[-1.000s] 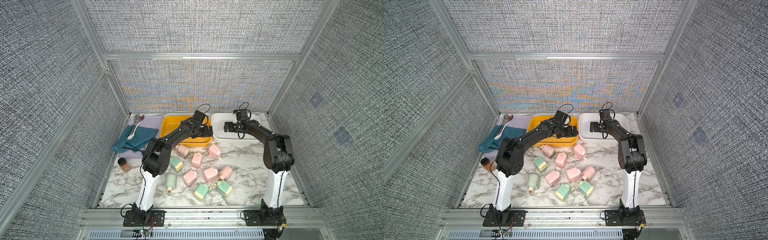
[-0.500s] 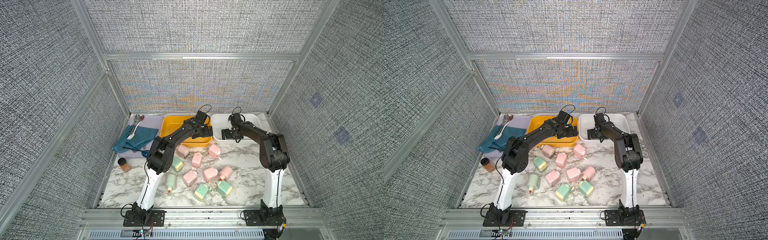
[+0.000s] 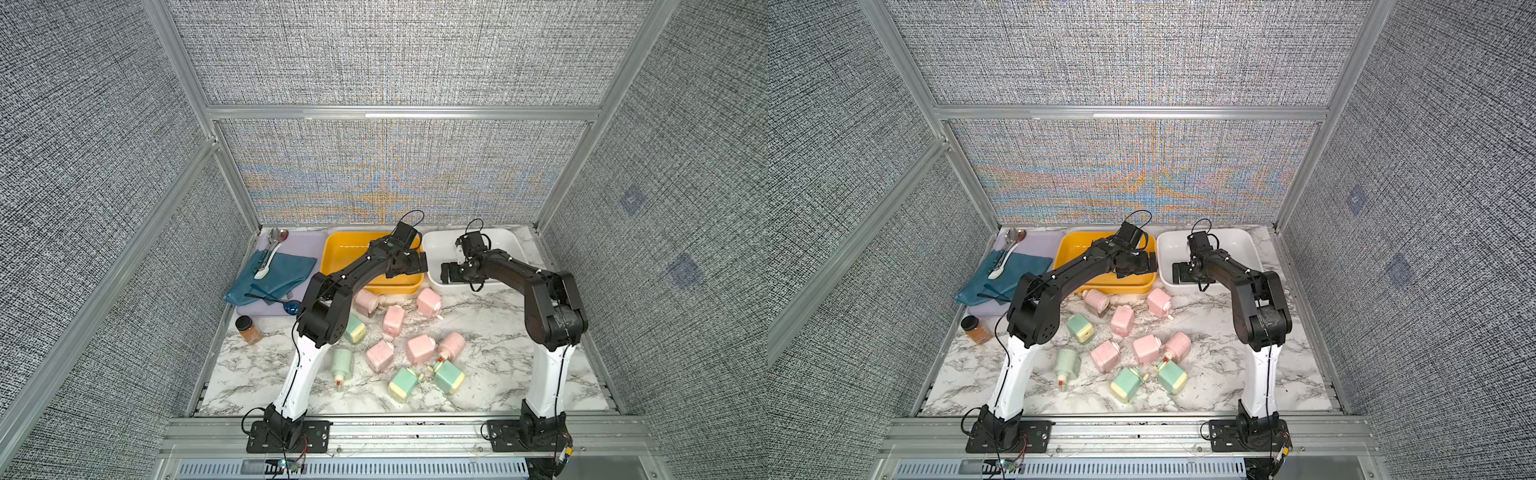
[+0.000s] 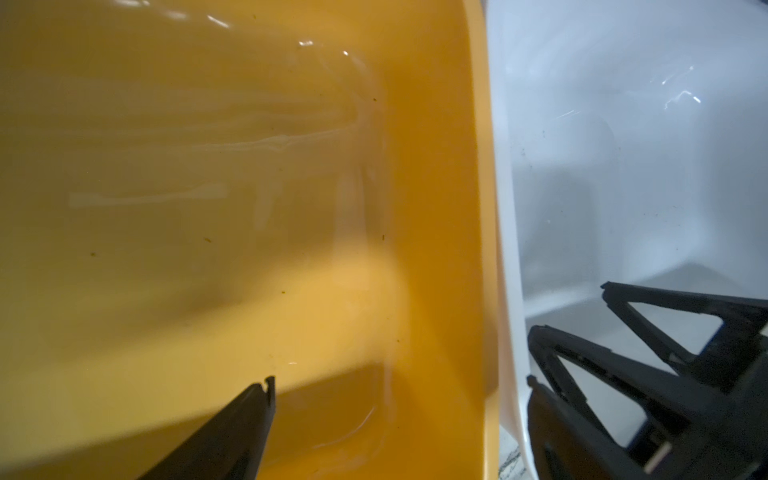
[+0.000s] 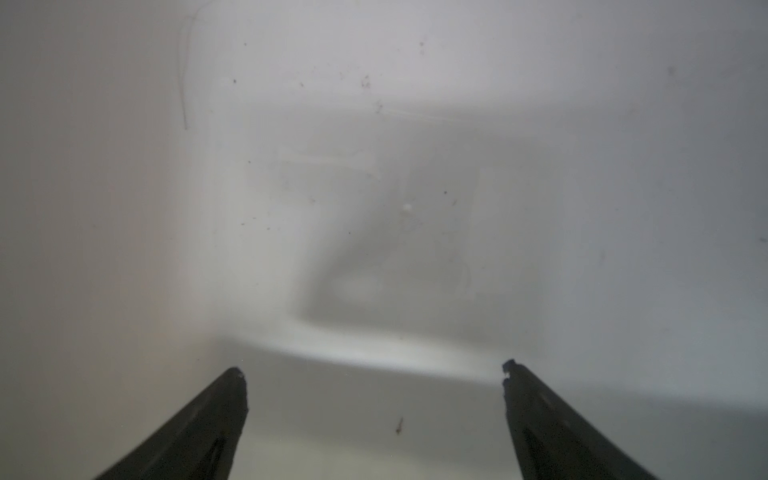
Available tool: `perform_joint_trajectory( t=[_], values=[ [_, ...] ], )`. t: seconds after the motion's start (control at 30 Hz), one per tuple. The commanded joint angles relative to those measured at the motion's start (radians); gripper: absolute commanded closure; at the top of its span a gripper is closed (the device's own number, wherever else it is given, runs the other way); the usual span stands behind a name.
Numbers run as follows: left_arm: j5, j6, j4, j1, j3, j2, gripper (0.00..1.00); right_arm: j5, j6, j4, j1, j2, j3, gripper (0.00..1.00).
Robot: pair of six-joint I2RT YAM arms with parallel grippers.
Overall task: Place the pencil sharpeners by color into the storage box
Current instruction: Adjust the storage box at the center of the board.
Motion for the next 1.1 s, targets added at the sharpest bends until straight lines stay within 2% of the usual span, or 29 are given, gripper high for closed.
perform_joint_trajectory(
  t=[0.0, 0.27, 0.47, 0.83, 1.07],
  values=[
    [0.017, -0.007, 0.004, -0.006, 0.017, 0.012, 0.01, -0.072, 0.046, 0.058, 0.005, 0.01, 0.011, 0.01],
    [0.026, -0.012, 0.002, -0.006, 0.029, 0.017, 0.01, -0.147, 0.12, 0.137, 0.013, 0.043, 0.054, 0.01],
    [0.037, -0.014, 0.003, -0.007, 0.028, 0.015, 0.01, -0.252, 0.185, 0.222, 0.013, 0.071, 0.07, 0.01],
    [0.09, 0.0, 0.012, -0.007, 0.021, 0.013, 0.01, -0.258, 0.271, 0.289, 0.013, 0.126, 0.131, 0.01],
    [0.057, 0.061, -0.021, -0.007, 0.016, -0.039, 0.01, -0.227, 0.211, 0.32, 0.014, 0.015, 0.052, 0.01]
  ],
)
